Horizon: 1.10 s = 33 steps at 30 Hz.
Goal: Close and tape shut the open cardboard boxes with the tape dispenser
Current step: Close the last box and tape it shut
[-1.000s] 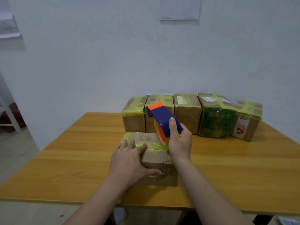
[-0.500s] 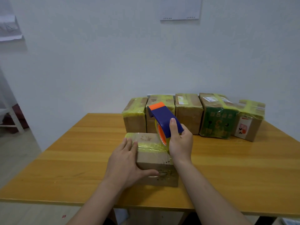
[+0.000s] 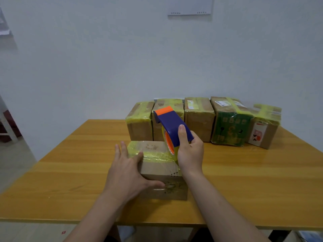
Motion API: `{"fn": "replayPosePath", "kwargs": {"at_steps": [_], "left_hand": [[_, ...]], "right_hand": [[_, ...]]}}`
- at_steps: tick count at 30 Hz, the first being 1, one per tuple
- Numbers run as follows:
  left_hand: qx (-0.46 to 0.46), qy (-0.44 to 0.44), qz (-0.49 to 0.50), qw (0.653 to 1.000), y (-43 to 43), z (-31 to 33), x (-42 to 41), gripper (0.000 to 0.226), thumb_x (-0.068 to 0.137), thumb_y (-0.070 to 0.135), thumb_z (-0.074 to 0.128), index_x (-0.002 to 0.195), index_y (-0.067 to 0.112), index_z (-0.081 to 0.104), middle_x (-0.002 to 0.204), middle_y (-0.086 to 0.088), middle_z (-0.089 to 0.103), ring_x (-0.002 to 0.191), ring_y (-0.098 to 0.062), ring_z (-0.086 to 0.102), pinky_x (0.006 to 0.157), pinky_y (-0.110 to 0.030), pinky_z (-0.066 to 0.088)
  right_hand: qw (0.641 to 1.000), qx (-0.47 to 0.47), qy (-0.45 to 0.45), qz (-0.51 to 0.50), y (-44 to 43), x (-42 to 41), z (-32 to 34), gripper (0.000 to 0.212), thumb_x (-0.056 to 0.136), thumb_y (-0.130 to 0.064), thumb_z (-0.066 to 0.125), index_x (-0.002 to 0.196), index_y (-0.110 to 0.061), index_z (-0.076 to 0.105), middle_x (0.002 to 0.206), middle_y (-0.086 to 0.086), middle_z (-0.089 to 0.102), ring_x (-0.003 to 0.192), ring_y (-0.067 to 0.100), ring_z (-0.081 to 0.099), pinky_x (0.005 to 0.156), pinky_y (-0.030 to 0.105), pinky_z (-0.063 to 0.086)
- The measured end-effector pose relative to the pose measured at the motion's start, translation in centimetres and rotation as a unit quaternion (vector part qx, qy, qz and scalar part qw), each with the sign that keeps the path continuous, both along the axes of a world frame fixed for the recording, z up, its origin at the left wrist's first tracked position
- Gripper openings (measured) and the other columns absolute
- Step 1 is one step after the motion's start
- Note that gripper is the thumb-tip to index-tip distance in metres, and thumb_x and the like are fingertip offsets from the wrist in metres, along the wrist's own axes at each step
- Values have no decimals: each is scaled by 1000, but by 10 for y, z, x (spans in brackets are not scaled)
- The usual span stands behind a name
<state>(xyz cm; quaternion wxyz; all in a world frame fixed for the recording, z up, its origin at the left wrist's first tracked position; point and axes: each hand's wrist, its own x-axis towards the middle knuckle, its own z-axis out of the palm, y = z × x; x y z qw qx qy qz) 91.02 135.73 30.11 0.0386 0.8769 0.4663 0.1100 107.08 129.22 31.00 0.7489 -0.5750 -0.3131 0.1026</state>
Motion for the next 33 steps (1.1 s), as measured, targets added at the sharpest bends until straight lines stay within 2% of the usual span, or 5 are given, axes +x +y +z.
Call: {"fn": "replayPosePath", "kwargs": {"at_steps": [15,21,25,30,33], "left_hand": [[-48,-62,-43,996,21,1,-5,145,40,94,73,162,28,31,171,2,19,152,-23,31,120,-46,35],[-186,-310,-102,927,58,-13,-11,89,67,96,55,136,41,64,153,15,48,138,-12,45,101,-33,46],[-146,-326,-60,932,72,-22,11,31,95,45,70,125,39,71,129,10,63,118,-9,53,84,-28,44],[-228,-347,-106,904,78,-21,16,28,99,35,68,125,43,69,127,13,61,126,-12,53,89,-29,47],[-90,-283,-84,951,73,-11,21,32,98,37,68,129,41,66,131,12,66,123,-13,58,94,-34,51]], "right_hand": [[999,-5,38,27,-1,-1,5,36,93,-57,53,107,-26,66,94,-6,73,87,5,69,71,22,54],[999,25,26,4,-17,16,11,34,97,-48,56,102,-19,73,89,2,76,81,14,70,65,25,54],[999,20,27,3,-24,30,15,28,101,-36,58,95,-15,75,83,5,76,74,13,67,62,23,51],[1000,11,22,4,-31,41,21,27,101,-32,60,88,-13,75,73,0,74,68,11,66,58,20,51],[1000,6,14,2,-37,45,23,26,100,-32,62,84,-16,74,74,4,74,69,14,66,61,26,51]]}}
